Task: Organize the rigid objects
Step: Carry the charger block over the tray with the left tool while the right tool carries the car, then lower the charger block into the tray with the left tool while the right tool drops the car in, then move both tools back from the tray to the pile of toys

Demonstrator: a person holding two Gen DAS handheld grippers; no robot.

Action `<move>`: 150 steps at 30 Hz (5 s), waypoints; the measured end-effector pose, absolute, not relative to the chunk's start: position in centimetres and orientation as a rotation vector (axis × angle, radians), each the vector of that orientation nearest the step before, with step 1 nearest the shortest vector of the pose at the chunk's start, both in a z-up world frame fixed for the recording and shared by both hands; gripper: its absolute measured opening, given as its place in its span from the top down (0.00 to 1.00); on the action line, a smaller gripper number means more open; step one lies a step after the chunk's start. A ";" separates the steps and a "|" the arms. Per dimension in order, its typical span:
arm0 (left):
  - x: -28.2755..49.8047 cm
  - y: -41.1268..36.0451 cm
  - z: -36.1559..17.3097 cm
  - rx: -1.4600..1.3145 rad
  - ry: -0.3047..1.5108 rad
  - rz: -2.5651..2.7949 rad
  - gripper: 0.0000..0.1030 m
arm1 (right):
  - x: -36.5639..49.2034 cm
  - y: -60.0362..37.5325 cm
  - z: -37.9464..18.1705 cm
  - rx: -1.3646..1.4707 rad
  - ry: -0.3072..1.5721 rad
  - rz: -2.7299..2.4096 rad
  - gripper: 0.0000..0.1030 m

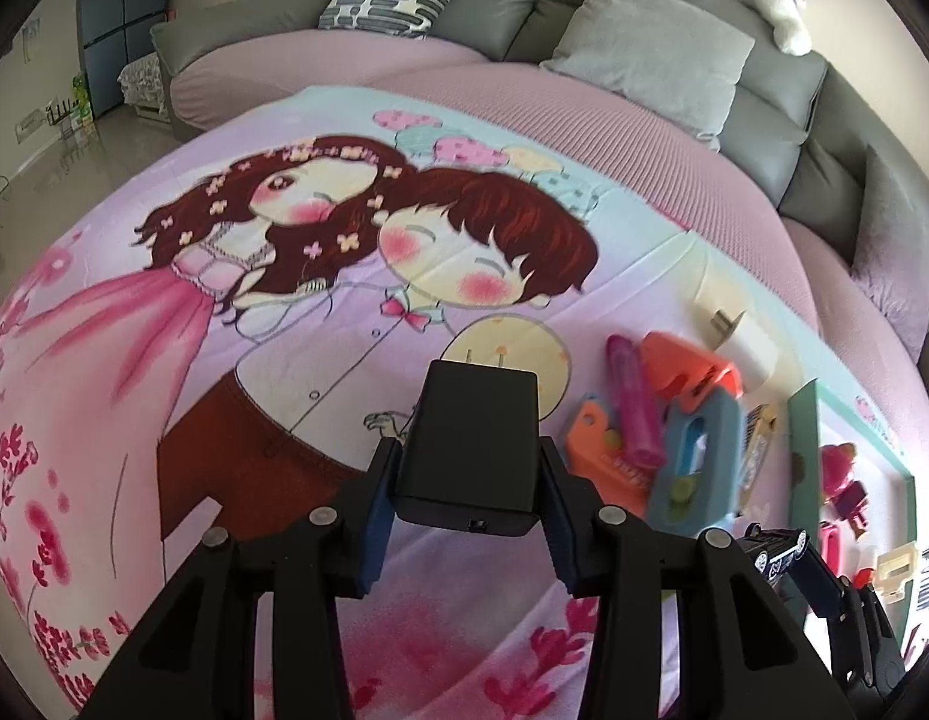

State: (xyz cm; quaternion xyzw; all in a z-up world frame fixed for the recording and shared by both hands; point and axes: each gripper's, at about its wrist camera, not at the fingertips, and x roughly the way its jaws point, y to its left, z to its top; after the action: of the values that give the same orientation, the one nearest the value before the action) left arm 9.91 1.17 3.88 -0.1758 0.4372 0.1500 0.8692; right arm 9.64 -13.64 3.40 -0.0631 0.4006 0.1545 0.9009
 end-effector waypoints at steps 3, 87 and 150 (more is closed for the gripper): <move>9.7 0.7 5.0 -0.373 0.880 0.286 0.56 | 9.3 -14.4 4.5 -0.111 0.797 0.311 0.24; 12.7 -20.8 6.9 -0.031 0.888 -0.025 0.56 | 9.4 -36.8 5.6 0.109 0.931 -0.225 0.24; 12.1 -4.9 7.7 -0.213 0.892 0.451 0.09 | 10.6 -26.6 7.4 0.079 0.835 0.055 0.00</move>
State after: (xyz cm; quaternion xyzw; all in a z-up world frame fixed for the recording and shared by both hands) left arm 12.06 -4.92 7.68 -0.1021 0.4269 0.2157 0.8722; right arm 10.60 -26.61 7.40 0.0384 0.4053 0.0269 0.9130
